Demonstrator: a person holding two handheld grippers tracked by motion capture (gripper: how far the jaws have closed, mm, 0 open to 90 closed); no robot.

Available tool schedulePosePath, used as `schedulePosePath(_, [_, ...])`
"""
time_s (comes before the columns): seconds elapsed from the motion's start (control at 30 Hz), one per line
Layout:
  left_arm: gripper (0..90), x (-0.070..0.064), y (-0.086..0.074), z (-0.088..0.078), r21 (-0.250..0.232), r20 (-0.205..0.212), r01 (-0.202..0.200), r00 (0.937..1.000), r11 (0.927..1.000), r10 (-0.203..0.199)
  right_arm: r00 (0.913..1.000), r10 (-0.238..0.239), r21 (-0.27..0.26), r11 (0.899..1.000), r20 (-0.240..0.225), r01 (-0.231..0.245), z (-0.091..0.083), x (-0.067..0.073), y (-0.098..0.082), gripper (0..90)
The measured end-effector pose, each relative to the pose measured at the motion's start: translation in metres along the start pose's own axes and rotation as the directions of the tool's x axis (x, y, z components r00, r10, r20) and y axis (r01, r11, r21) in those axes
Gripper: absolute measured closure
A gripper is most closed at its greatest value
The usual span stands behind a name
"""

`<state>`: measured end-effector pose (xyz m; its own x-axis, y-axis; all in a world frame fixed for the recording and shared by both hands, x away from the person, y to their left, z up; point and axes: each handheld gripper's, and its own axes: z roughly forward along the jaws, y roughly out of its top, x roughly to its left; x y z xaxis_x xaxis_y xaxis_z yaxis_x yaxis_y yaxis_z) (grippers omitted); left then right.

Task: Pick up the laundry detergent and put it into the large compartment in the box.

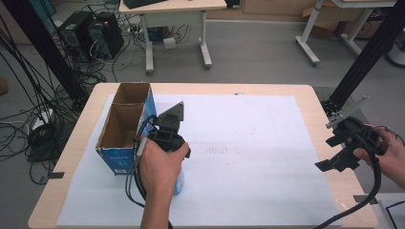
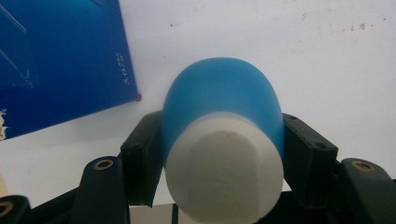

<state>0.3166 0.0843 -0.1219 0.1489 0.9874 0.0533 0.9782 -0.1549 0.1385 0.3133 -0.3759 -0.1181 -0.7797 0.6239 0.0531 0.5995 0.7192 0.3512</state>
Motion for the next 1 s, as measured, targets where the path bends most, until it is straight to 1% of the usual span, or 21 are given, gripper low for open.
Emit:
schedulePosePath(0.2, [38.1,-0.002,0.000,-0.013,-0.012,-0.009,-0.008,0.9999,0.9999,0.007,1.0000,0.006,0.001,1.000,0.002,-0.006,-0.001,0.000,-0.001,5.0])
schedulePosePath(0.33, [38.1,-0.001,0.001,-0.029,-0.023,-0.009,-0.002,1.0000,0.9997,0.001,1.0000,0.007,0.002,1.000,0.005,-0.007,-0.002,0.000,-0.001,4.9])
schedulePosePath(0.57, [38.1,-0.008,0.003,-0.058,-0.031,-0.037,-0.014,0.9992,0.9994,0.013,0.9999,0.007,0.003,1.000,0.010,-0.007,-0.004,0.001,0.001,4.9])
schedulePosePath(0.63, [38.1,-0.008,0.004,-0.067,-0.034,-0.033,-0.014,0.9994,0.9993,0.013,0.9999,0.010,-0.001,1.000,0.011,-0.010,-0.005,0.002,0.002,4.9])
schedulePosePath(0.8, [38.1,-0.001,0.007,-0.089,-0.038,-0.008,-0.007,0.9999,0.9992,0.007,0.9999,0.010,-0.007,1.000,0.012,-0.010,-0.007,0.002,0.003,4.9])
schedulePosePath(0.9, [38.1,0.002,0.009,-0.101,-0.043,-0.002,-0.001,1.0000,0.9991,0.001,0.9999,0.011,-0.007,1.000,0.011,-0.011,-0.008,0.002,0.004,4.9])
schedulePosePath(1.0, [38.1,0.003,0.011,-0.117,-0.053,-0.005,-0.002,1.0000,0.9986,0.002,0.9999,0.010,-0.010,1.000,0.010,-0.010,-0.007,0.002,0.004,4.8])
